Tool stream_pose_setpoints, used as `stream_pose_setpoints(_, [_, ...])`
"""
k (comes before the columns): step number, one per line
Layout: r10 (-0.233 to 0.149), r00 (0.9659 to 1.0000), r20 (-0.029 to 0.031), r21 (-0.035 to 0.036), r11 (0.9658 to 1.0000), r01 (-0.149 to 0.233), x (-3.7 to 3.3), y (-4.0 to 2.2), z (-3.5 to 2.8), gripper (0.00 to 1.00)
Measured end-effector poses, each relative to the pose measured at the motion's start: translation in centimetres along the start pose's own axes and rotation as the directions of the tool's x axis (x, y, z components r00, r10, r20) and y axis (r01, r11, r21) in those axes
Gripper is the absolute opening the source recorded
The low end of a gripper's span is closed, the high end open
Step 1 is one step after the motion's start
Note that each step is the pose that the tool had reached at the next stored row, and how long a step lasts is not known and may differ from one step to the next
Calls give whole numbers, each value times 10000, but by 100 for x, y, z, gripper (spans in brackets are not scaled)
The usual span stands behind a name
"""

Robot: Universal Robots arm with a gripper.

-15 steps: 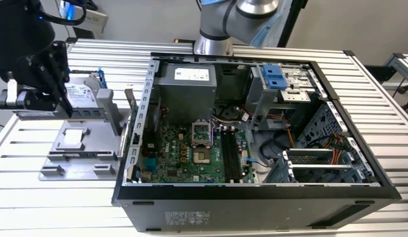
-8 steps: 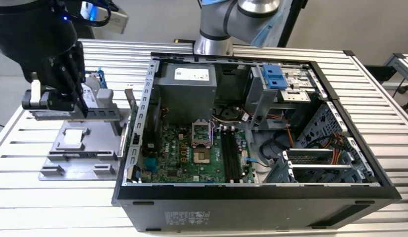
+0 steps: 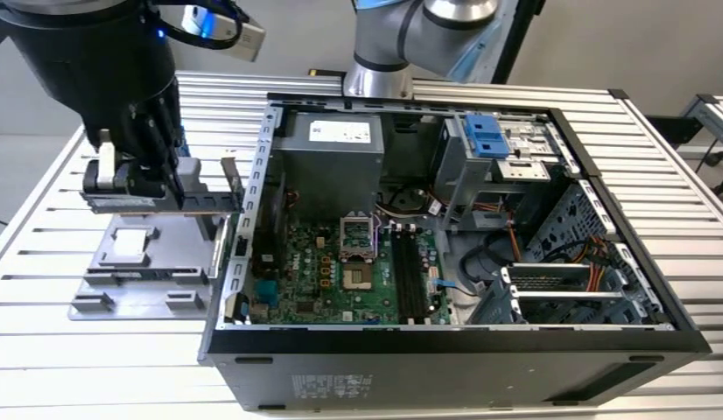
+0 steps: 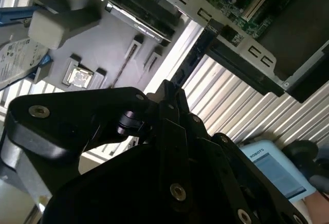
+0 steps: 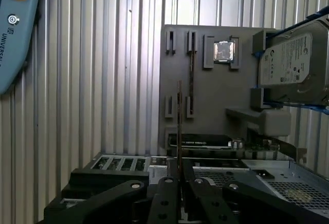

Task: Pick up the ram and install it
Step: 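Pick up the ram and move it above insertion slot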

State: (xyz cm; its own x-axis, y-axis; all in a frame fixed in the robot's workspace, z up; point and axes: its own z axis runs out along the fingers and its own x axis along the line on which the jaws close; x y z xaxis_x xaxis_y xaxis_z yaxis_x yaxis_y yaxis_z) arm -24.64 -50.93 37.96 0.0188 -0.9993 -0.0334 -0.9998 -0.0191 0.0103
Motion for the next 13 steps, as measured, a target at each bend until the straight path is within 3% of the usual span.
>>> stream_pose_setpoints(13, [1,10000,0,-37,10000,-1,8,-422,-5,0])
